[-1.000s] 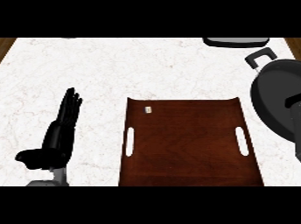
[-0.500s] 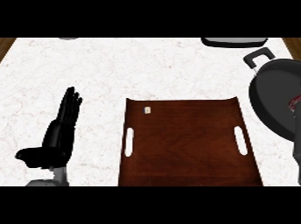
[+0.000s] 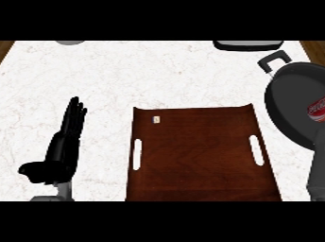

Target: Pick the can from the tray and place it in the pot

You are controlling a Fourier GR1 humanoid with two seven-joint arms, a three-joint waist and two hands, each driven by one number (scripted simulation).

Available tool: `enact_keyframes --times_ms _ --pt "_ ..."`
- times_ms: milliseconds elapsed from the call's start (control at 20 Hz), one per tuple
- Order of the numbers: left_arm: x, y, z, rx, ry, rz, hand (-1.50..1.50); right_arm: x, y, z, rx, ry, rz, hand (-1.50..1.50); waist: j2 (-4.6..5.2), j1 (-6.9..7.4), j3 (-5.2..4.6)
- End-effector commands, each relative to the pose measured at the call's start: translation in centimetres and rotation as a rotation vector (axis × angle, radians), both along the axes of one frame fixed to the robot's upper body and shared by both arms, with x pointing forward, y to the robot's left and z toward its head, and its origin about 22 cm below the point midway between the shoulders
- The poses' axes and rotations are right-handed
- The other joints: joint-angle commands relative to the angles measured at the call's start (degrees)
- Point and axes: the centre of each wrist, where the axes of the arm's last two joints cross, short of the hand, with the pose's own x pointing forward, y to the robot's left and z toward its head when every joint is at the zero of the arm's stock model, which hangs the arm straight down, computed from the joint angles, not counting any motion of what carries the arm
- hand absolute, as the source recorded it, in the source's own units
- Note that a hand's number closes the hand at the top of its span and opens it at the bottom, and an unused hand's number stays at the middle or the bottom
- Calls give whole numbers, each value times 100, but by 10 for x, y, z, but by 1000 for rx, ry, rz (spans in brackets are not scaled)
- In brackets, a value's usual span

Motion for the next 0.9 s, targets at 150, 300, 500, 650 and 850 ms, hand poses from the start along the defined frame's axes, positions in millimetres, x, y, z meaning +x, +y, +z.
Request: enact_keyframes --times_ms 150,300,500,650,850 --pt "-7 11 2 1 6 -6 0 -64 9 -31 -84 -87 -58 -150 -8 1 -2" --pt "4 -1 13 2 -2 4 0 -82 20 -24 -92 -115 -21 -150 -20 1 -5" --pt "4 -2 -4 9 12 -13 0 -114 17 -38 -91 -88 -51 -150 10 14 -2" --pt "0 -20 -5 -4 -3 4 0 -118 22 -32 -106 -112 -79 -150 13 35 -4" --pt "3 -9 2 -21 -14 6 0 -152 15 -17 -179 -173 -136 -150 5 2 -5"
